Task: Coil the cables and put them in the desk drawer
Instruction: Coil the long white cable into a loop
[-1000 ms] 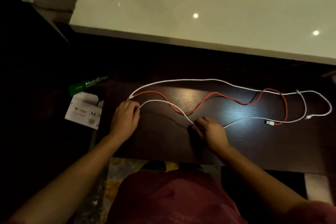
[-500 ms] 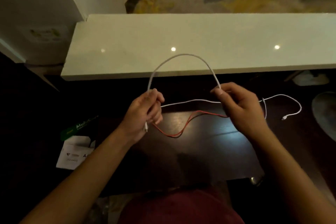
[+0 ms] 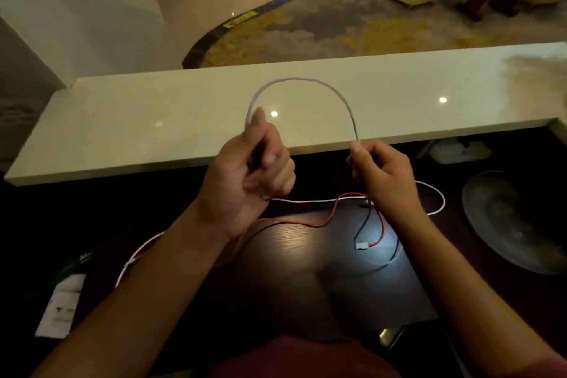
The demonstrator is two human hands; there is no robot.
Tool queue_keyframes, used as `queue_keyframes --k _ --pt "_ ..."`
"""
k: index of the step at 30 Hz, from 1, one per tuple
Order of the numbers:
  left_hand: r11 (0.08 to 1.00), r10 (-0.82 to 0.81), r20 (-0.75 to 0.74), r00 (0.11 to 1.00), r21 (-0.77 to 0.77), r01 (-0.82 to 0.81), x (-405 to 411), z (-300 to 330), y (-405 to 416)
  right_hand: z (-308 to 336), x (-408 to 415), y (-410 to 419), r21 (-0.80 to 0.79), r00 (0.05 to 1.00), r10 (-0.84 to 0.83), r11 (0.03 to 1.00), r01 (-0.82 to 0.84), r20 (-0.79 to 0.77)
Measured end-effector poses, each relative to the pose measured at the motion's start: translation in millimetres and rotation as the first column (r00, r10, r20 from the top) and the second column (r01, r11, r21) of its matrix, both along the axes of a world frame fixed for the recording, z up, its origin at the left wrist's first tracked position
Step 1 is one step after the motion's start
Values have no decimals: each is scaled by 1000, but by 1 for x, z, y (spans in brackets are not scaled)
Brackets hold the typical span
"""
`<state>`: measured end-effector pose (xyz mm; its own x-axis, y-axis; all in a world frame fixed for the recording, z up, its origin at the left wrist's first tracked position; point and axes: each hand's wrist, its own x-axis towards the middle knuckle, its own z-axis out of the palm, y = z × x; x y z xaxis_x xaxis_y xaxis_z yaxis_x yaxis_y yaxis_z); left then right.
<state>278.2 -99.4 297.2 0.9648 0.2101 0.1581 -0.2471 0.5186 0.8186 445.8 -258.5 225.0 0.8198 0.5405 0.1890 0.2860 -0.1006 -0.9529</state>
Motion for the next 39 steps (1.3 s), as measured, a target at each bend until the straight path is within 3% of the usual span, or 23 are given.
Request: queue_keyframes --k 6,9,13,15,17,19,24,27,28,35,37,39 --pt "957 216 67 974 -211 -198 25 25 15 -42 60 -40 -148 989 149 978 -148 -1" --pt "909 412 11 911 -80 -409 34 12 15 -53 69 -41 -219 979 200 954 -202 -34" --pt "902 424 22 905 78 -425 44 -11 -4 -53 50 -29 -224 904 408 876 -427 -128" --pt "854 463 -19 886 276 -441 46 -23 -13 -43 34 -24 -227 853 501 822 -522 -146" --pt "729 491 -60 869 574 -373 46 -32 -21 -30 23 -21 -218 822 552 793 -569 -136" --pt "639 454 -123 882 735 -227 43 -41 -27 -17 15 -20 -174 806 575 787 -592 -138" --pt "359 363 -165 917 933 26 32 -57 -32 10 14 -29 -6 786 555 816 -578 -273" --pt "86 401 -163 901 986 140 33 -67 -25 18 21 -37 83 753 547 825 -559 -365" --pt "34 429 -167 888 985 168 32 -69 -23 20 23 -41 78 747 555 818 -569 -366" --pt "0 505 -270 820 950 312 31 -73 -16 28 13 -57 -29 622 727 643 -765 -292" --pt "12 480 -301 824 941 338 32 -73 -19 34 12 -59 7 562 779 586 -810 -277" --pt "62 451 -325 831 941 334 33 -74 -21 40 16 -59 107 543 790 589 -801 -284"
